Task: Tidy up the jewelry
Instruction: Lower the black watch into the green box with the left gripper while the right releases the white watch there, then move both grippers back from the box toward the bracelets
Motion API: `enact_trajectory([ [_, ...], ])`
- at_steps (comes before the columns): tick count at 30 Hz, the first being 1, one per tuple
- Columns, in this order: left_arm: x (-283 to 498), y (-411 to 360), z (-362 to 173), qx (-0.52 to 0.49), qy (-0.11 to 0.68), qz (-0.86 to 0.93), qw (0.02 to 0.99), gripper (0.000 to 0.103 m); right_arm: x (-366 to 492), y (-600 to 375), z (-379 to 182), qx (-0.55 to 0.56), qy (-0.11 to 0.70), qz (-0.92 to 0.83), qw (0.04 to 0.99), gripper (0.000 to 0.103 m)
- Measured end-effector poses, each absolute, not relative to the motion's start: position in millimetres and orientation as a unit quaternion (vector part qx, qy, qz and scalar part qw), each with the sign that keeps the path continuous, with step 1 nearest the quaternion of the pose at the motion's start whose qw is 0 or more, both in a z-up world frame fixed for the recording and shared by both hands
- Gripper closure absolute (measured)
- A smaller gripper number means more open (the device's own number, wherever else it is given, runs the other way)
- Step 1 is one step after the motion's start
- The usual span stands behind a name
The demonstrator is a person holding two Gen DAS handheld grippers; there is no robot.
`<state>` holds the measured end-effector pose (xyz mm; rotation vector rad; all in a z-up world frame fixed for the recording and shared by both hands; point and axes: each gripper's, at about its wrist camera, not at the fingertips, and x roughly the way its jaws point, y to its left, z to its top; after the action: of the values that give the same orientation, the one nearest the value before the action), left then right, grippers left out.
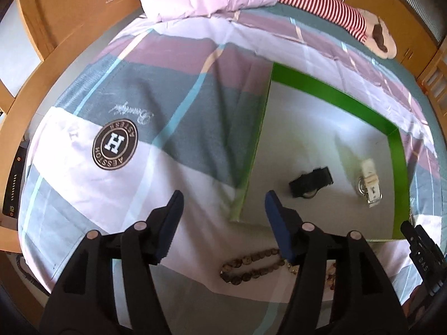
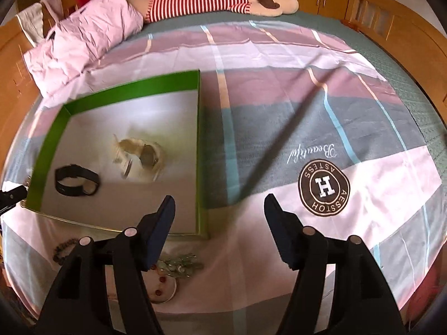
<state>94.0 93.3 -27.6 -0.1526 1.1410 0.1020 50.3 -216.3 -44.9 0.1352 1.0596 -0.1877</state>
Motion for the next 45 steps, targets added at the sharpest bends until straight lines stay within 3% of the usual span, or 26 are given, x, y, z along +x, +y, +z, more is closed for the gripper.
enact_trajectory([
  [13,90.1,82.6,-41.7,-0.062,0.560,0.037,0.825,0.036,59.7,-230.1,-53.9,0.037,0.504,-0.143,0.851,0.031],
  [18,76.8,82.8,-21.9,-0.085,0.532,0.017,0.842,0.036,51.2,-227.8,-41.6,0.065,0.501,-0.112,0.856,0.031],
  [19,71.1,81.7,-16.3,-0.086,0.528,0.008,0.845,0.036,44.4,-224.7,-33.8,0.072,0.498,-0.091,0.859,0.032],
  [22,52.8,71.9,-6.1,-0.067,0.525,-0.017,0.848,0.036,24.5,-213.4,-23.0,0.077,0.508,-0.036,0.857,0.059],
  [23,48.7,66.9,-5.5,-0.061,0.528,-0.027,0.847,0.036,18.1,-211.1,-25.6,0.088,0.519,-0.013,0.850,0.060],
  [29,39.5,38.4,-33.1,-0.044,0.575,-0.072,0.814,0.036,18.5,-204.6,-75.1,0.149,0.590,0.038,0.792,0.060],
  [37,41.1,31.8,-51.4,-0.031,0.593,-0.063,0.802,0.027,35.1,-195.4,-95.5,0.161,0.581,0.025,0.798,0.057],
  [39,41.7,33.7,-54.2,-0.028,0.596,-0.059,0.800,0.026,35.5,-187.0,-94.4,0.138,0.578,0.019,0.804,0.065],
  [40,42.4,35.0,-55.5,-0.028,0.598,-0.056,0.799,0.026,34.7,-188.9,-92.3,0.132,0.573,0.021,0.809,0.073],
  [41,43.2,37.3,-56.6,-0.028,0.601,-0.053,0.797,0.026,33.0,-186.5,-86.8,0.130,0.565,0.032,0.814,0.093],
  [42,44.3,39.7,-59.3,-0.028,0.605,-0.048,0.794,0.025,32.0,-187.2,-84.1,0.132,0.564,0.042,0.814,0.099],
  [45,46.9,43.8,-67.0,-0.030,0.616,-0.037,0.786,0.025,27.0,-180.8,-73.3,0.136,0.561,0.070,0.814,0.100],
])
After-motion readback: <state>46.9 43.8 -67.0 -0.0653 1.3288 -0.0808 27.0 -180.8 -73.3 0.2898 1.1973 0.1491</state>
